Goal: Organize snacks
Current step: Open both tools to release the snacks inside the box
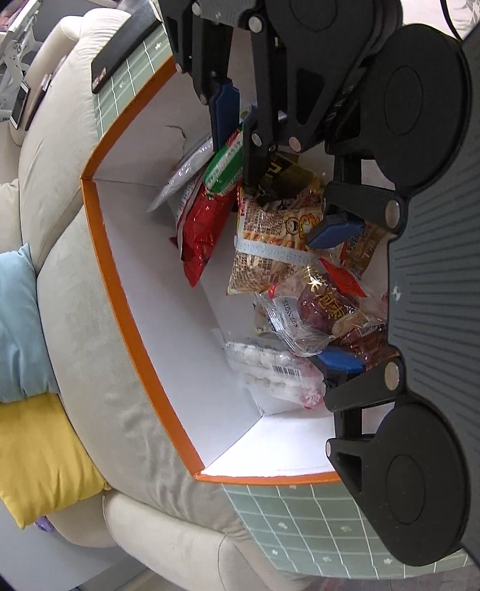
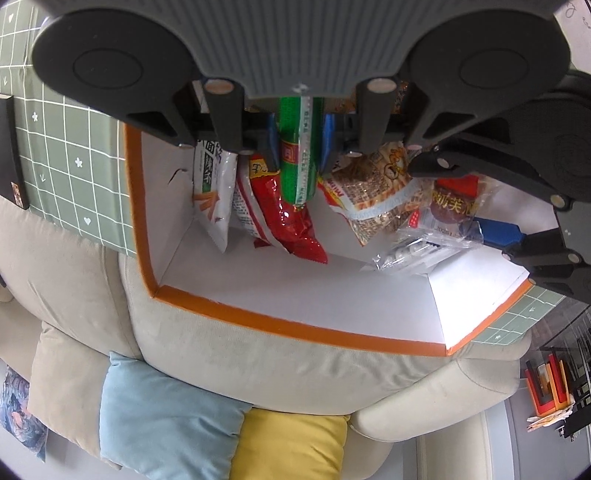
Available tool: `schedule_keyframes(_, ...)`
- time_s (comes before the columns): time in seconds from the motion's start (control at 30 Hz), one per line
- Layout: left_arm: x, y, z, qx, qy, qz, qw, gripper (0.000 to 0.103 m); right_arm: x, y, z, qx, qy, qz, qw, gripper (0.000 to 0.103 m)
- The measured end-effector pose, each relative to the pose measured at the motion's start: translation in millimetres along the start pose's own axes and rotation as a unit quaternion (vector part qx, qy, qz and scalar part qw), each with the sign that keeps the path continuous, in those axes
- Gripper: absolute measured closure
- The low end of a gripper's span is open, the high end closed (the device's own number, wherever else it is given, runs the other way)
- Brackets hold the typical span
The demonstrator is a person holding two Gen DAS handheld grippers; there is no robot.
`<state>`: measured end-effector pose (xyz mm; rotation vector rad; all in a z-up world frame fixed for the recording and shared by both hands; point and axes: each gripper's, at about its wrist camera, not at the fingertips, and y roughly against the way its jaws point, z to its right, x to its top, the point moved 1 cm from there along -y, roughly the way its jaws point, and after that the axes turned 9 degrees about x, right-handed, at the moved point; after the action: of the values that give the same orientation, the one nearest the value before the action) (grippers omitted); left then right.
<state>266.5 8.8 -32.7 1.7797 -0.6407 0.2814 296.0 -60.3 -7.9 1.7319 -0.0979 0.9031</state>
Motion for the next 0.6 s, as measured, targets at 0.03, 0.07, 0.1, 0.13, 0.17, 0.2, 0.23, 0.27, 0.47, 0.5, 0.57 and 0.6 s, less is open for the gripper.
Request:
schedule_keyframes(0.03, -1, 1, 0, 0.006, -0.003, 0.005, 1.0000, 0.034, 1, 0, -1, -0.001, 0.002, -0.001, 1.000, 0.083)
schedule_keyframes(0.07, 0, 2, 2, 0.010, -0.007, 0.011, 0.9999, 0.033, 1, 0, -1, -0.002, 0.004, -0.003, 1.000, 0.083)
schedule_keyframes(0.1, 0, 3, 2, 0.016, -0.011, 0.016, 0.9997, 0.032, 2, 0, -2, -0.003, 0.007, -0.005, 1.000, 0.083)
schedule_keyframes(0.13, 0, 4, 2, 0.020, -0.011, 0.018, 0.9996, 0.030, 2, 0, -3, -0.004, 0.008, -0.007, 1.000, 0.082)
schedule_keyframes(0.17, 0, 5, 2, 0.023, -0.010, 0.018, 0.9995, 0.030, 3, 1, -3, -0.004, 0.009, -0.009, 1.000, 0.082)
schedule_keyframes(0.2, 0, 6, 2, 0.025, -0.010, 0.017, 0.9995, 0.030, 4, 2, -2, -0.003, 0.008, -0.010, 1.000, 0.081)
schedule_keyframes(0.23, 1, 8, 1, 0.030, -0.010, 0.016, 0.9994, 0.030, 5, 3, -2, -0.003, 0.007, -0.012, 1.000, 0.077)
schedule_keyframes(0.27, 1, 10, 0, 0.037, -0.010, 0.016, 0.9991, 0.028, 6, 4, -1, -0.007, 0.005, -0.013, 1.000, 0.073)
schedule_keyframes(0.47, 4, 32, -5, 0.064, -0.001, 0.037, 0.9973, 0.020, 15, 24, 5, -0.022, -0.015, -0.007, 1.000, 0.047)
schedule_keyframes(0.5, 5, 37, -6, 0.069, 0.005, 0.043, 0.9967, 0.019, 16, 29, 5, -0.024, -0.016, -0.003, 1.000, 0.042)
schedule_keyframes(0.57, 6, 48, -9, 0.079, 0.019, 0.057, 0.9950, 0.018, 18, 42, 5, -0.031, -0.013, 0.006, 0.999, 0.037)
schedule_keyframes(0.6, 5, 54, -10, 0.085, 0.028, 0.065, 0.9939, 0.018, 20, 49, 4, -0.035, -0.012, 0.011, 0.999, 0.034)
